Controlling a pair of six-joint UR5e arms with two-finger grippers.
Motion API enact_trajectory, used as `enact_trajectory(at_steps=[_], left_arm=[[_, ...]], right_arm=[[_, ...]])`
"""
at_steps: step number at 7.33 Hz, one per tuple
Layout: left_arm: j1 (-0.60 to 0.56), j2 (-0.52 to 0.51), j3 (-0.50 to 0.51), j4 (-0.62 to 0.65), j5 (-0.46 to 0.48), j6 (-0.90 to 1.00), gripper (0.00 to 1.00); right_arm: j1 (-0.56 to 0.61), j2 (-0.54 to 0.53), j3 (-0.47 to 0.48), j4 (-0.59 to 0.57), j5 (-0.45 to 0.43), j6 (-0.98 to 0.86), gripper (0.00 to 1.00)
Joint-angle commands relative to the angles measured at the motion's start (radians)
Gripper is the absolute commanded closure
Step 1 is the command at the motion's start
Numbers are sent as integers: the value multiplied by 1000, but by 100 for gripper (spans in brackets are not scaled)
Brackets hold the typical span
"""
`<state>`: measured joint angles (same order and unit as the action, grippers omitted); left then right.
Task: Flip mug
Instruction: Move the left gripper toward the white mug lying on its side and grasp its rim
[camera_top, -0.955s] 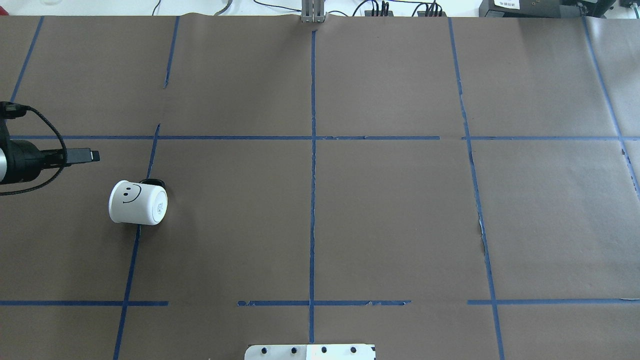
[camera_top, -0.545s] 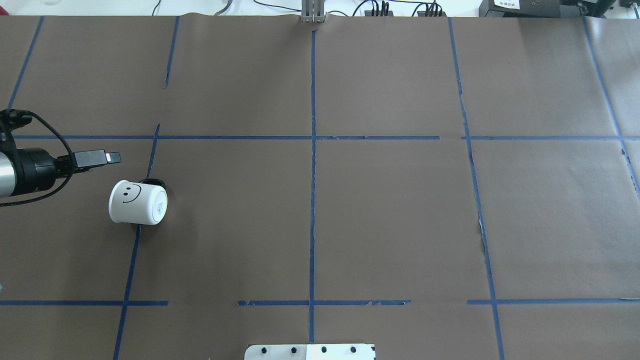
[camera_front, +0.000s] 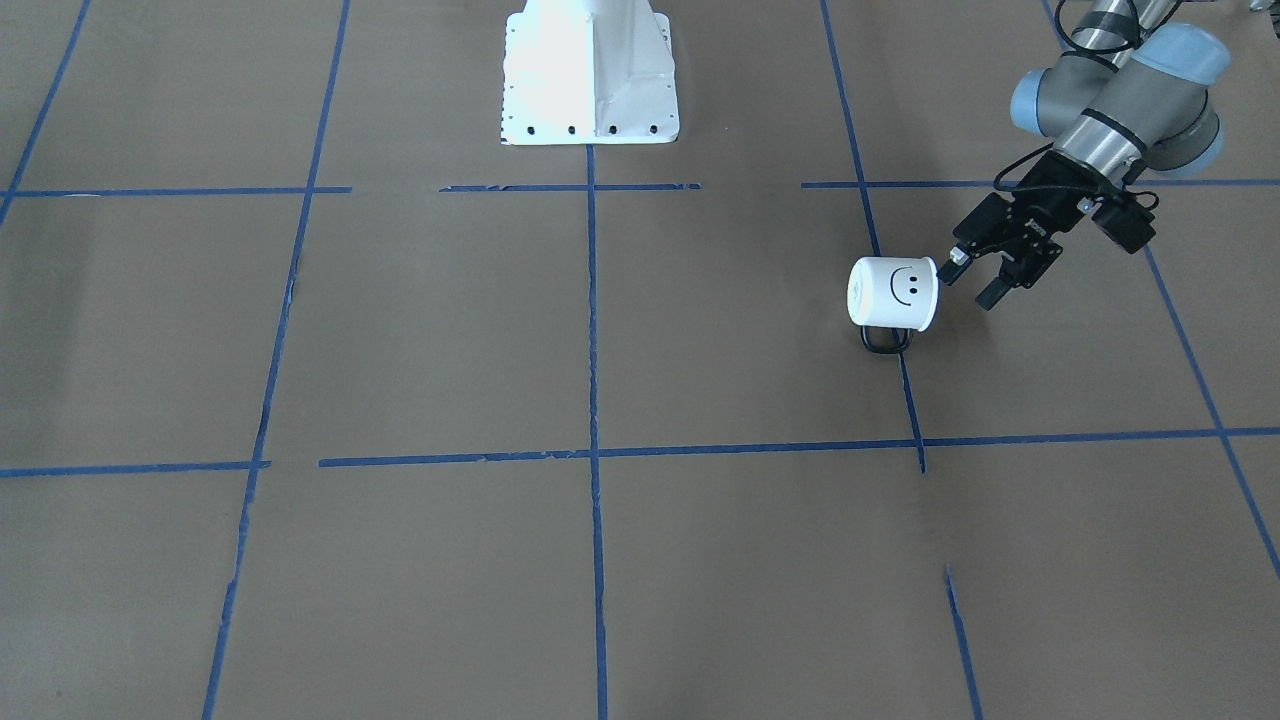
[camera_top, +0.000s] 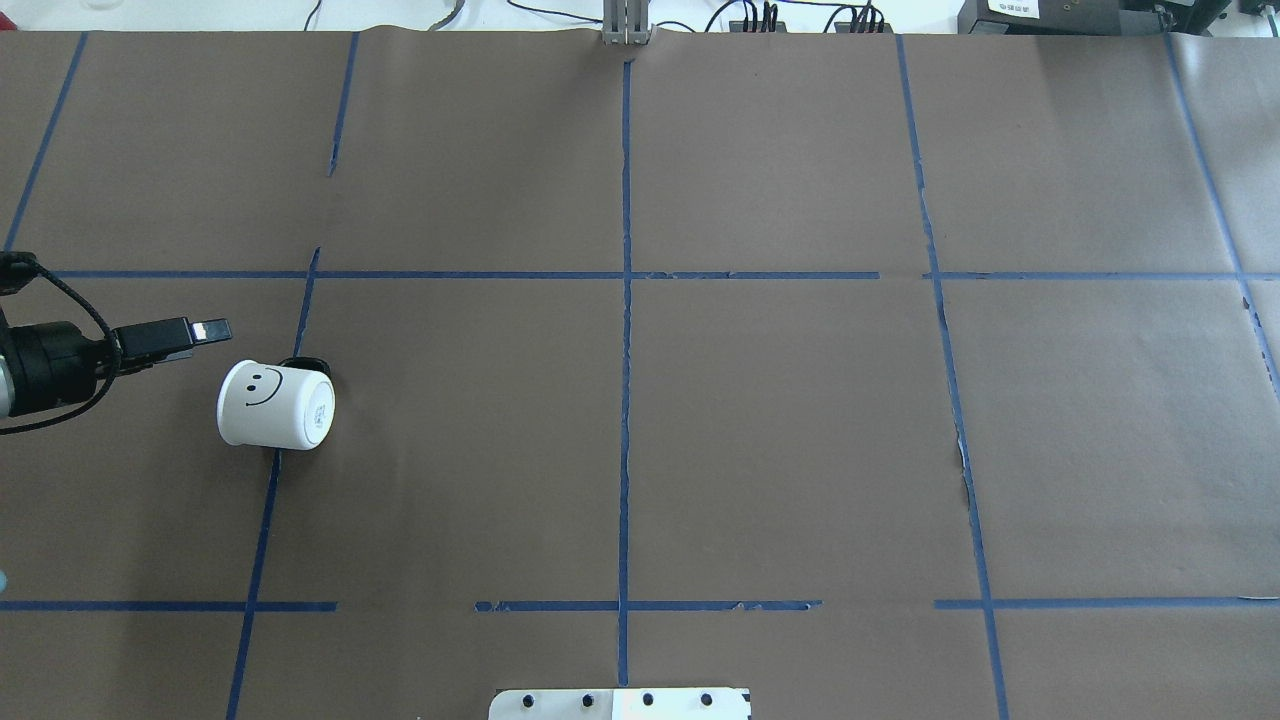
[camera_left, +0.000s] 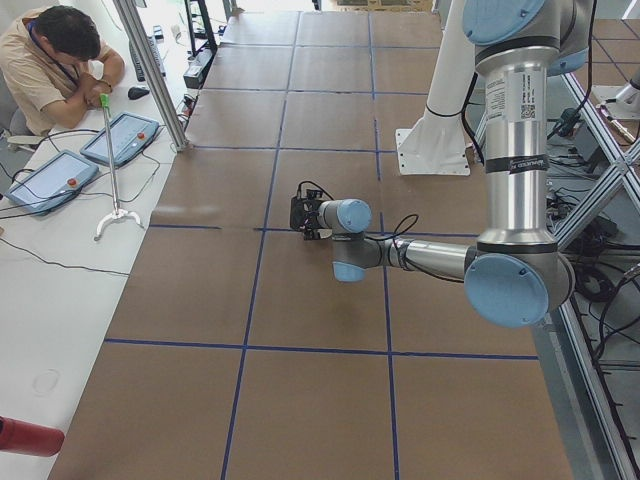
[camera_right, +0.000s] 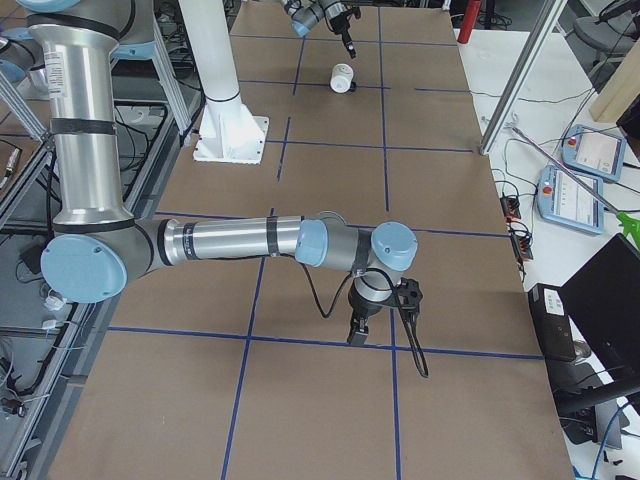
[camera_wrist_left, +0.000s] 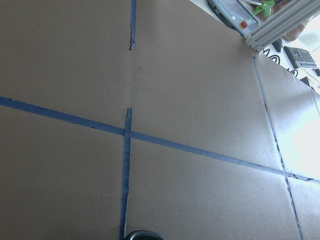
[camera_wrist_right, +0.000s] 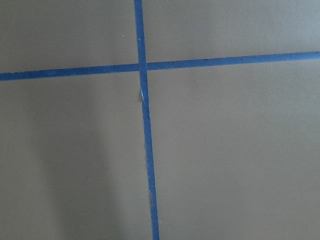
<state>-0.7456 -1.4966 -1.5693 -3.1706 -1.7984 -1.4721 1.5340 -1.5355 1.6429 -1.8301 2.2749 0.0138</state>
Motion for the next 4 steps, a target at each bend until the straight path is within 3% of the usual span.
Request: enact_trajectory(at_steps=[1,4], left_arm=[[37,-94,180,-234,1,-75,0],[83,-119,229,-261,-34,-115,0]], right_arm=[[0,0,-2,0,0,0,0],[0,0,0,0,0,0,0]])
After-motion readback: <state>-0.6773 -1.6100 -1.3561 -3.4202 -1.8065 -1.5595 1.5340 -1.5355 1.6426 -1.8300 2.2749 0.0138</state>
